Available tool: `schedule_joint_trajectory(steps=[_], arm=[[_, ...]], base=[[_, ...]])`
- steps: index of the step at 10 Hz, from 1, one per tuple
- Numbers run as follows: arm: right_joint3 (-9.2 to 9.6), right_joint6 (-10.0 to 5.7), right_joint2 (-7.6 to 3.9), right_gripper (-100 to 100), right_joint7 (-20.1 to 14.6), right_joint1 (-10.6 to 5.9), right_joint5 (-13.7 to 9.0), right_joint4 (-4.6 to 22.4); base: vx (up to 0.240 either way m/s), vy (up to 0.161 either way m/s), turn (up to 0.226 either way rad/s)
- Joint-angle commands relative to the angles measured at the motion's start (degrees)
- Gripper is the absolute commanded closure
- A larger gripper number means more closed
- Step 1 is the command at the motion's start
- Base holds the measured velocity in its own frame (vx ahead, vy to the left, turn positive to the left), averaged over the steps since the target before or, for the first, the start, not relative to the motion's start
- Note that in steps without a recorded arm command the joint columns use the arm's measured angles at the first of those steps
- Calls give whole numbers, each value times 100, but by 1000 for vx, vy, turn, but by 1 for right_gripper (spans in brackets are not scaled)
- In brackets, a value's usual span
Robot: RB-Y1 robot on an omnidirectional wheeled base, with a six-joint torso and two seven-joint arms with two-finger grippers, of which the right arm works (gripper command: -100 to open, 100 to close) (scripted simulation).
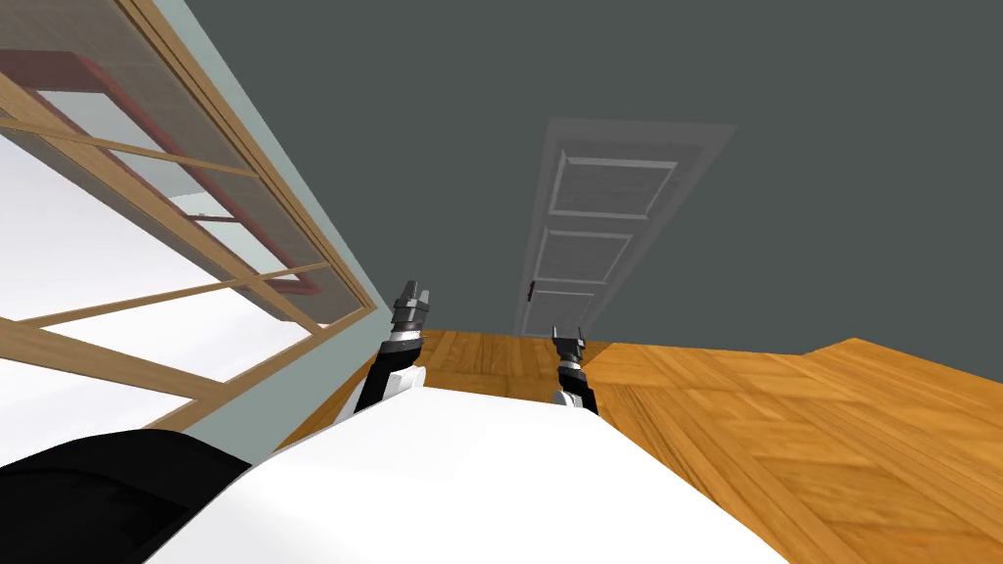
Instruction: Pull the door open
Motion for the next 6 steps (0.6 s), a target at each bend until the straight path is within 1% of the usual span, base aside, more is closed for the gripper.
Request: schedule_joint_trajectory(steps=[1, 3, 5, 6], arm=[[30, -103, -30, -100, -173, -70, -135, 224], [67, -189, -57, -100, -358, -131, -299, 446], [104, -276, -85, -100, -543, -192, -462, 667], [122, -319, -99, -100, -635, -223, -544, 778]], base=[[92, -31, 194], [87, -44, 138], [93, -47, 196], [94, -48, 128]])
